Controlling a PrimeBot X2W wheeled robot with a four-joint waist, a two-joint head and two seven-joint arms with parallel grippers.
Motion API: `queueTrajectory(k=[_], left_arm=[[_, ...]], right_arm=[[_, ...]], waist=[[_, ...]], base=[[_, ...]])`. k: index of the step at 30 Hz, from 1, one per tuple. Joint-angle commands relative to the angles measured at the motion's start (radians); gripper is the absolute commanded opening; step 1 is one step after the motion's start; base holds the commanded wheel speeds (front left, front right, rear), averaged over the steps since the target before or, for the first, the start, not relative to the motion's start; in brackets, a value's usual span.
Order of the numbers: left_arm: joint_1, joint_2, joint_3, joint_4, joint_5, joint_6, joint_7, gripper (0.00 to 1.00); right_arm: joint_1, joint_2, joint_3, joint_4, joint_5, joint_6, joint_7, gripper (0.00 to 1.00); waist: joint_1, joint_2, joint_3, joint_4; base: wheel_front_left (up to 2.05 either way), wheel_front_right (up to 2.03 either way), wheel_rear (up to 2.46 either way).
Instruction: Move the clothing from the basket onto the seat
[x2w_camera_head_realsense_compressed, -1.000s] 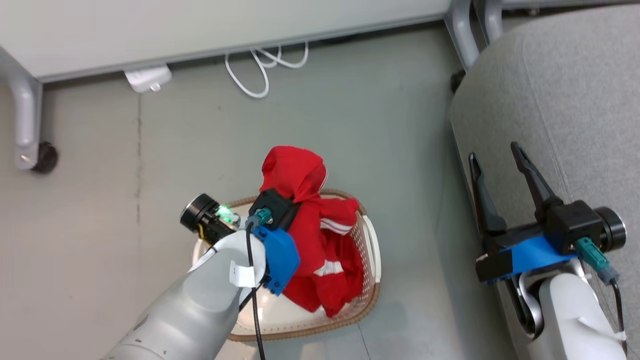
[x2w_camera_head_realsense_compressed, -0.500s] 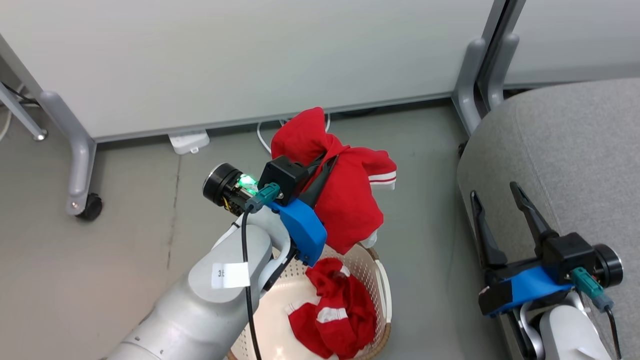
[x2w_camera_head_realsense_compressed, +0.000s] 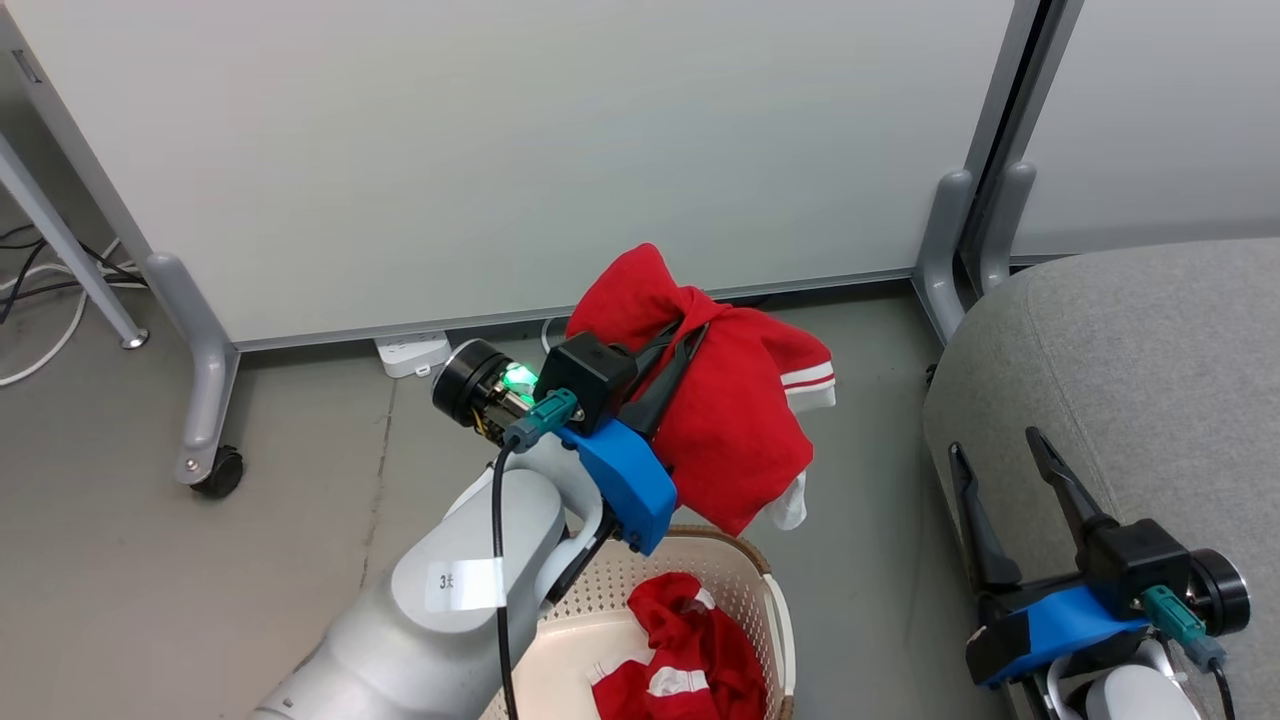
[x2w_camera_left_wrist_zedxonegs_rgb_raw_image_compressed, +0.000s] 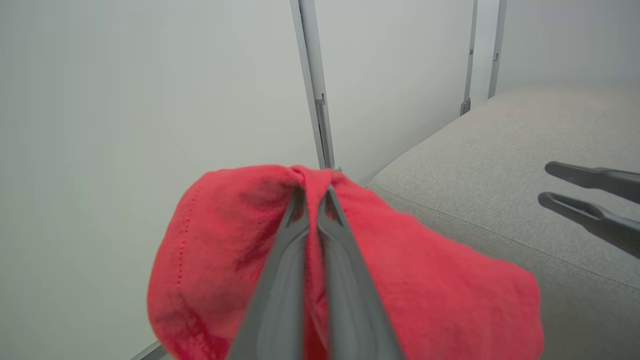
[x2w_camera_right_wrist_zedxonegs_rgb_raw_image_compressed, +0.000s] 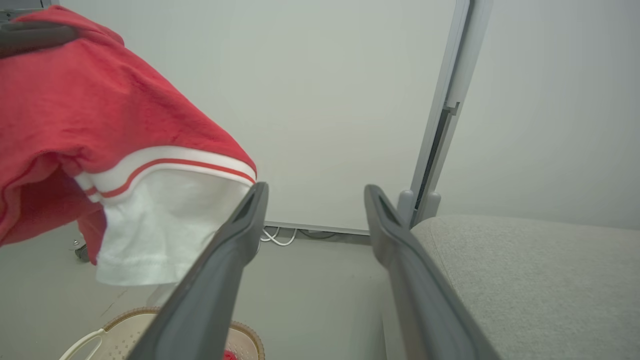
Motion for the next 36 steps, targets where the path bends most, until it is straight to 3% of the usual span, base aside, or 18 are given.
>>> queueTrajectory(k=[1, 15, 29, 36], left_arm=[[0.008, 0.0, 0.006, -0.004, 0.004, -0.001, -0.005, 0.0], [0.012, 0.003, 0.011, -0.009, 0.01, -0.002, -0.005, 0.0], [-0.016, -0.011, 0.003, -0.007, 0.017, -0.005, -0.005, 0.0], [-0.029, -0.018, -0.002, -0.006, 0.019, -0.009, -0.005, 0.0]], right_arm=[[0.017, 0.002, 0.004, -0.001, -0.007, 0.0, -0.004, 1.0], [0.016, -0.026, 0.15, 0.015, -0.009, 0.0, -0.004, 1.0], [-0.136, -0.048, 0.34, 0.115, 0.005, 0.0, -0.004, 1.0], [-0.233, -0.046, 0.378, 0.184, 0.006, 0.0, -0.004, 1.0]], waist=[[0.0001, -0.0001, -0.003, 0.003], [0.0001, -0.0001, -0.006, 0.011], [0.0001, -0.0001, 0.02, 0.036], [0.0001, -0.0001, 0.036, 0.046]], base=[[0.0, 0.0, 0.0], [0.0, 0.0, 0.0], [0.0, 0.0, 0.0], [0.0, 0.0, 0.0]])
